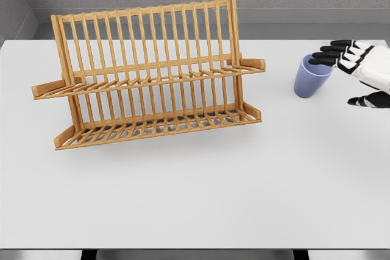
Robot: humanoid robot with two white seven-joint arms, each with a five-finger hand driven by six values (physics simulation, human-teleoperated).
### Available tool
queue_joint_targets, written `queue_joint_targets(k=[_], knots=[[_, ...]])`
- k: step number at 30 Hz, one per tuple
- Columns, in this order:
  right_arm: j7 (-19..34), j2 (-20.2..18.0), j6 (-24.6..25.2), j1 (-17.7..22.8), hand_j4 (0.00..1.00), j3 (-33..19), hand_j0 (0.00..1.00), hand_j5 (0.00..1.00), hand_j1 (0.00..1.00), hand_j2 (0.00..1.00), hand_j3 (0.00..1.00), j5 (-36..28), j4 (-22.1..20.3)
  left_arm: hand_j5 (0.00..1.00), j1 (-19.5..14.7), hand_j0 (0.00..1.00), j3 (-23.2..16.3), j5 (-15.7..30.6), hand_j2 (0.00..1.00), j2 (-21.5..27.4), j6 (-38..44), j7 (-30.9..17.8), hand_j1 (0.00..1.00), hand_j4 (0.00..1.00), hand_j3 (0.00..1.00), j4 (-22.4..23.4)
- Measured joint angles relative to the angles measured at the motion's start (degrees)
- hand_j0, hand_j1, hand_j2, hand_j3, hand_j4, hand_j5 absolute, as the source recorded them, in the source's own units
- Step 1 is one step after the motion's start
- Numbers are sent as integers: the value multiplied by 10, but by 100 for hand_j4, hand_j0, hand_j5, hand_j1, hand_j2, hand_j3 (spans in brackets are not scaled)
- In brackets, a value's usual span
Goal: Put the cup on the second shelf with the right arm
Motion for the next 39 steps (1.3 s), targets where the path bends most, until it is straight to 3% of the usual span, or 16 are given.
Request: queue_joint_targets(k=[7,10,12,15,17,21,24,34,39], knots=[[9,-12,0,-10,100,-2,100,100,100,100,100,-5,1,100,0,100,0,0,100,0,0,0,100,100,100,0],[138,11,2,-97,100,-10,100,100,100,100,100,-6,12,100,0,100,0,0,100,0,0,0,100,100,100,0],[191,40,13,-162,100,-11,100,100,100,100,100,-3,22,100,0,100,0,0,100,0,0,0,100,100,100,0],[227,84,45,-232,100,14,100,100,100,100,100,-6,62,100,0,100,0,0,100,0,0,0,100,100,100,0],[237,107,55,-285,100,68,100,100,100,100,100,-5,98,100,1,100,0,0,100,0,0,0,100,100,100,0],[245,135,61,-287,100,134,100,100,100,100,100,-2,150,100,0,100,0,0,100,0,0,0,100,100,100,0],[247,139,63,-311,100,148,100,100,100,100,100,-1,173,100,0,100,0,0,100,0,0,0,100,100,100,0],[248,149,63,-314,100,199,100,100,100,100,100,0,242,100,1,100,0,0,100,0,0,0,100,100,100,0],[248,165,63,-338,100,226,100,100,100,100,100,15,285,100,0,100,0,0,100,0,0,0,100,100,100,0]])
